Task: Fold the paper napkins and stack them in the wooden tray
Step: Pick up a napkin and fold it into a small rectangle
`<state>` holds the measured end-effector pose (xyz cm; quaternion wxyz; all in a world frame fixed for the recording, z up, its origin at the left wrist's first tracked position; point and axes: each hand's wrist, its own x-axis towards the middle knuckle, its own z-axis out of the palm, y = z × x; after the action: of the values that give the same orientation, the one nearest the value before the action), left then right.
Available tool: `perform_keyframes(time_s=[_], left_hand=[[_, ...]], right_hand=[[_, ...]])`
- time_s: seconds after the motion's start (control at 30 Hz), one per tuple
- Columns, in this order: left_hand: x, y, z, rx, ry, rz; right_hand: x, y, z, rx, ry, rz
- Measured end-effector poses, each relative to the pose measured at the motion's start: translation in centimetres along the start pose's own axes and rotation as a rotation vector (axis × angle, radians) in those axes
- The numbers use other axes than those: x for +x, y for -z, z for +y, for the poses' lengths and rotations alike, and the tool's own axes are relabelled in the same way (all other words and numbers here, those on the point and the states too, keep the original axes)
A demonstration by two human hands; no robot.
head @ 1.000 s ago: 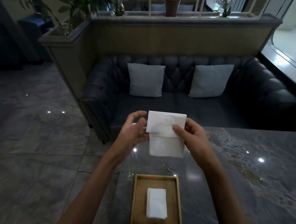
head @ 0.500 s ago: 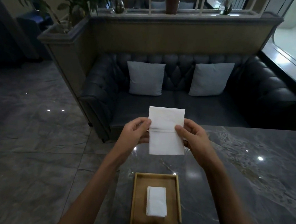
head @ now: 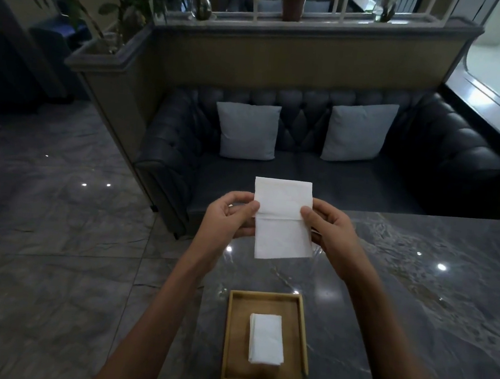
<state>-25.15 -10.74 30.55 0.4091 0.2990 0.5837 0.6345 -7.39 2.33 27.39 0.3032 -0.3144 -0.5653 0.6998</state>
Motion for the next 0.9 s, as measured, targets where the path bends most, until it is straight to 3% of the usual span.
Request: perform_keyframes(time_s=[0.47,0.9], left_hand=[[0.2,0.0,-0.5,0.041,0.039,0.061],[1.2,0.9,-1.0,-0.059,0.103,0.014]], right_hand=[[-0.2,-0.6,-0.4,-0.048,-0.007,0.019],[-0.3,-0.7,-0.4,-0.065,0.009,0.054]])
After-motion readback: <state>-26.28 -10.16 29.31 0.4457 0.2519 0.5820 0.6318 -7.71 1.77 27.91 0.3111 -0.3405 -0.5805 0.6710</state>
